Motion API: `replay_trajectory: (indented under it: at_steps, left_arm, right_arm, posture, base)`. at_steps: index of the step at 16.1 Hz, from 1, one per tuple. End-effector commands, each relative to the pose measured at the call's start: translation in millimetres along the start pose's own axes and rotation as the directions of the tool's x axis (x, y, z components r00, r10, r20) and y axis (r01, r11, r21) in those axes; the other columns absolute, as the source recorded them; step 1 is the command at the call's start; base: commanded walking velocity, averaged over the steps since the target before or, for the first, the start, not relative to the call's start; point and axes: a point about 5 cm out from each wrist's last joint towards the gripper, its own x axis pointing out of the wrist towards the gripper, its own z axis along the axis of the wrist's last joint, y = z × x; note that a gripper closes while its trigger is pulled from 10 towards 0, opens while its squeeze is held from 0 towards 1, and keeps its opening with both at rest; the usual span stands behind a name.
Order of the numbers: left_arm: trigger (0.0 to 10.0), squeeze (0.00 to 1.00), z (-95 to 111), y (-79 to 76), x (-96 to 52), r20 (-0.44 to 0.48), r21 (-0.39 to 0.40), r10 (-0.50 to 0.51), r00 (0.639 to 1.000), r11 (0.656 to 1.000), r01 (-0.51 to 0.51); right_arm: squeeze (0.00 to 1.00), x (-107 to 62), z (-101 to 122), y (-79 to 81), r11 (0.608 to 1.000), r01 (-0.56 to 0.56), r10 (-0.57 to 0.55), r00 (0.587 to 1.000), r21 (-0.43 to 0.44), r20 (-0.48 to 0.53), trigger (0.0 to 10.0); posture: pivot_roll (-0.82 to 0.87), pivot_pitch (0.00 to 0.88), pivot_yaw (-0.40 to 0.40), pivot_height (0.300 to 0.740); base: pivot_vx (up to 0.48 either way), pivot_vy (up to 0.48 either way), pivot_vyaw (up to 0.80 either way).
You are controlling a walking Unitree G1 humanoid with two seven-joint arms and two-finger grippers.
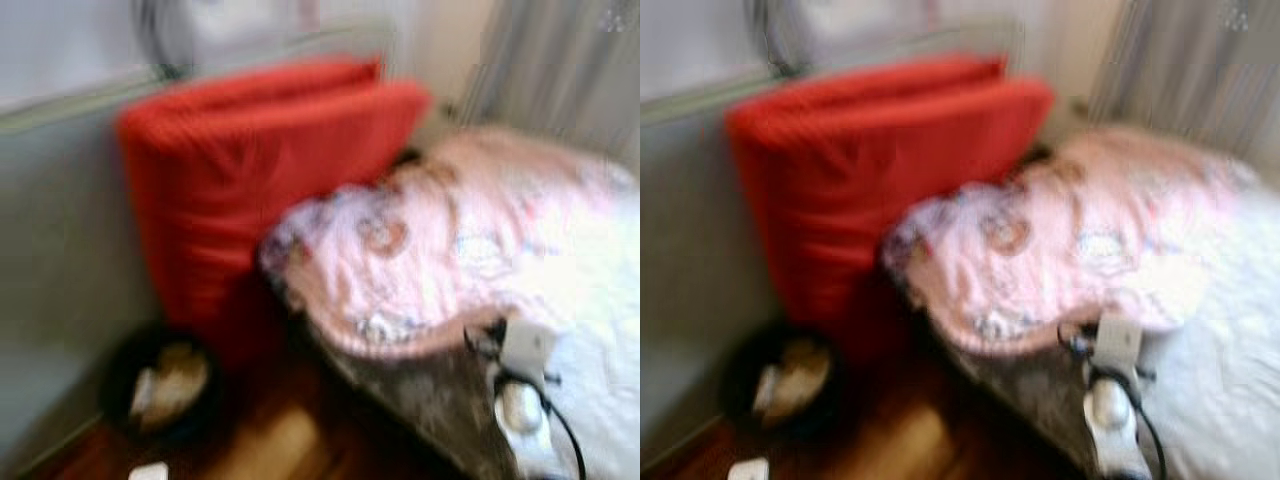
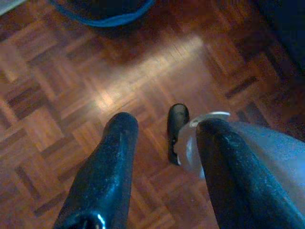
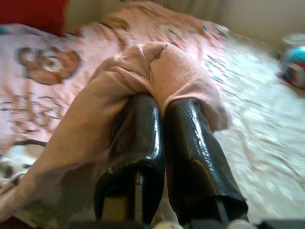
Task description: Clean up the room
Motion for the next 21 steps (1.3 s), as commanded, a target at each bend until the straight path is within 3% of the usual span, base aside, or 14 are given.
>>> replay_trajectory:
  at_steps: [1, 4, 10, 18, 21]
  left_arm:
    - [10.0, 0.00, -11.9, -1.8, -2.8, -0.047, 0.002, -0.006, 0.999, 1.000, 0.006]
    - [10.0, 0.00, -12.2, -1.7, -2.8, -0.049, 0.002, -0.003, 0.999, 1.000, 0.003]
    - [10.0, 0.00, -12.2, -1.4, -2.8, -0.054, 0.008, -0.009, 0.999, 1.000, 0.009]
    - [10.0, 0.00, -12.0, -2.1, -2.7, -0.057, 0.019, -0.022, 0.998, 1.000, 0.023]
    - [10.0, 0.00, -11.9, -2.2, -2.6, -0.057, 0.025, -0.024, 0.998, 0.999, 0.026]
  right_arm:
    - [0.00, -0.9, -3.4, -4.5, 1.000, 0.016, -0.016, 1.000, -0.013, -0.019, 10.0]
    - [0.00, -4.7, -19.0, -8.7, 0.998, 0.034, -0.039, 0.992, -0.045, -0.117, 10.0]
    - [0.00, -11.5, -46.9, -34.6, 0.987, 0.145, -0.161, 0.938, -0.073, -0.307, 10.0]
    - [0.00, -43.6, -92.7, -33.7, 0.991, 0.075, -0.122, 0.835, -0.110, -0.536, 10.0]
    - [0.00, -52.7, -102.4, -31.5, 0.993, 0.040, -0.098, 0.809, -0.112, -0.579, 10.0]
  posture:
    - [0.06, 0.017, -0.019, 0.740]
    - [0.06, 0.021, -0.020, 0.740]
    - [0.06, 0.027, -0.019, 0.740]
    - [0.06, 0.028, -0.018, 0.740]
    - [0.06, 0.028, -0.018, 0.740]
  base:
    - [0.000, 0.000, 0.00]
    - [0.000, 0.000, 0.00]
    - [0.000, 0.000, 0.00]
    - [0.000, 0.000, 0.00]
    - [0.000, 0.000, 0.00]
